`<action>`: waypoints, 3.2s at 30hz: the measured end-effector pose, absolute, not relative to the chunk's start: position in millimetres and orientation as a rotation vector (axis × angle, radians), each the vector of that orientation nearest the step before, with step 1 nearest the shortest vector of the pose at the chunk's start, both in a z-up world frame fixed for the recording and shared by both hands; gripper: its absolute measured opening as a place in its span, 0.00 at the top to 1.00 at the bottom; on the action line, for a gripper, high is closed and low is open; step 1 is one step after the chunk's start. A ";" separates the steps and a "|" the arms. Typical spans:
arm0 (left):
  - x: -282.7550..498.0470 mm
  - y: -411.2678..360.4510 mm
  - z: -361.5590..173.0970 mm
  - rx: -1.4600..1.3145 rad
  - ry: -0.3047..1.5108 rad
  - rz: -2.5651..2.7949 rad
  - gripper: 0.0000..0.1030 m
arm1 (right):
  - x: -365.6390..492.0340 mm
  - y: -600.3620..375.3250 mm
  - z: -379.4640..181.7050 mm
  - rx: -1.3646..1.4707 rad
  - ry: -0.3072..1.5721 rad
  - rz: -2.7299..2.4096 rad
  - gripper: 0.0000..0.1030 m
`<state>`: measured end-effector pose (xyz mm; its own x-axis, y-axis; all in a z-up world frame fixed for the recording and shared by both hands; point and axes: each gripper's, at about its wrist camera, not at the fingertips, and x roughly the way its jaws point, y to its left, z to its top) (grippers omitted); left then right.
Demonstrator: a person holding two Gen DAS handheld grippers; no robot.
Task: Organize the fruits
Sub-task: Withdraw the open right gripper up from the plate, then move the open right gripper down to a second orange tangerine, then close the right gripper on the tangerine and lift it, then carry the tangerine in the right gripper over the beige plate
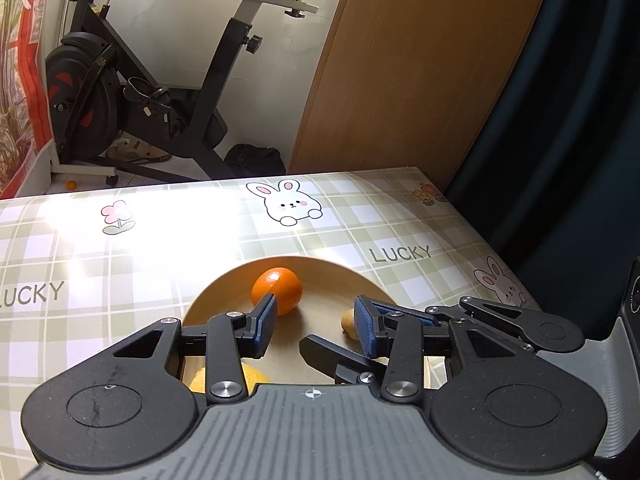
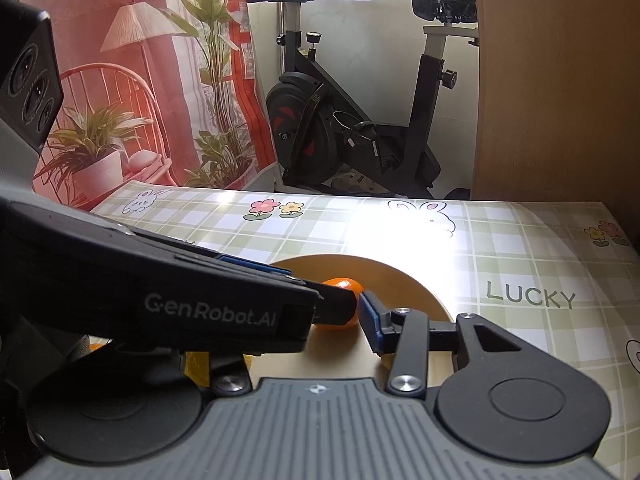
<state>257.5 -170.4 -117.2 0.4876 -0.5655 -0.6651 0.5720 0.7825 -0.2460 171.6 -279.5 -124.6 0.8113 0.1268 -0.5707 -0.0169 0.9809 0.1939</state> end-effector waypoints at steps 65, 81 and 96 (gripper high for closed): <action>125.0 -9.5 -159.6 -0.169 0.916 -0.514 0.58 | 80.0 -126.6 -158.9 0.071 0.714 0.417 0.55; 129.6 -14.8 -172.8 -0.166 0.926 -0.501 0.58 | 85.1 -119.6 -166.2 0.060 0.726 0.421 0.61; 129.0 -19.0 -179.1 -0.153 0.913 -0.514 0.60 | 86.4 -124.1 -168.2 0.089 0.728 0.425 0.61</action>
